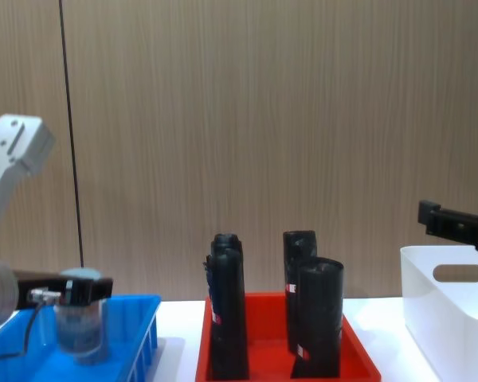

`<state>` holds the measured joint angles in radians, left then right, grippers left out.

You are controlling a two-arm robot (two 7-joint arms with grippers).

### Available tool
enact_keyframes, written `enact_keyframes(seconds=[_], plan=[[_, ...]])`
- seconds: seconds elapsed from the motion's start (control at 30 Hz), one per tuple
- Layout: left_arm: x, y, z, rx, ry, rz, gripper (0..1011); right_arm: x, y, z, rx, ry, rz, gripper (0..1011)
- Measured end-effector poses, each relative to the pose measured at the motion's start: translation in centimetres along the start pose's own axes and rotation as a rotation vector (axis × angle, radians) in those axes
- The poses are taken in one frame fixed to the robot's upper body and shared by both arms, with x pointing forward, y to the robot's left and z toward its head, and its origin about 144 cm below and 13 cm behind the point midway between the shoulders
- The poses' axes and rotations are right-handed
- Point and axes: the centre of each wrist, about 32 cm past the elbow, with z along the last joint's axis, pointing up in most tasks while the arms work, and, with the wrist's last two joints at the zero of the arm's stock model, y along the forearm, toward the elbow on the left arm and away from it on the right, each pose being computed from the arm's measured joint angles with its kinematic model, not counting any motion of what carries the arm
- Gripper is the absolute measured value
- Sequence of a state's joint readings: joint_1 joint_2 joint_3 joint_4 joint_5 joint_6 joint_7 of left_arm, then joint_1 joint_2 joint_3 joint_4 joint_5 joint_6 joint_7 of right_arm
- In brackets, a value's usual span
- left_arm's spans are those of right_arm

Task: Pick the cotton swabs from the blue box and place them into the white box.

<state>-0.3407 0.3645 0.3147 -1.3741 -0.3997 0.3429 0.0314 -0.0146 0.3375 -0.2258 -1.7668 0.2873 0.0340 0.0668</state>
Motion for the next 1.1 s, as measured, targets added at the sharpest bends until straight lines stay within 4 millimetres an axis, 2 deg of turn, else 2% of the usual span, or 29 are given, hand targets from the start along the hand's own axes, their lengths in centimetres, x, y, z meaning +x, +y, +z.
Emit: enact_keyframes(seconds=[0.53, 1.1], plan=[[1.6, 1.7, 2.3, -0.136, -0.084, -0.206, 669, 0.0, 0.0, 0.0, 0.000, 0.000, 0.000, 1002], [3.4, 1.9, 3.7, -0.205, -0.106, -0.468, 669, 0.0, 0.0, 0.0, 0.000, 0.000, 0.000, 1002]])
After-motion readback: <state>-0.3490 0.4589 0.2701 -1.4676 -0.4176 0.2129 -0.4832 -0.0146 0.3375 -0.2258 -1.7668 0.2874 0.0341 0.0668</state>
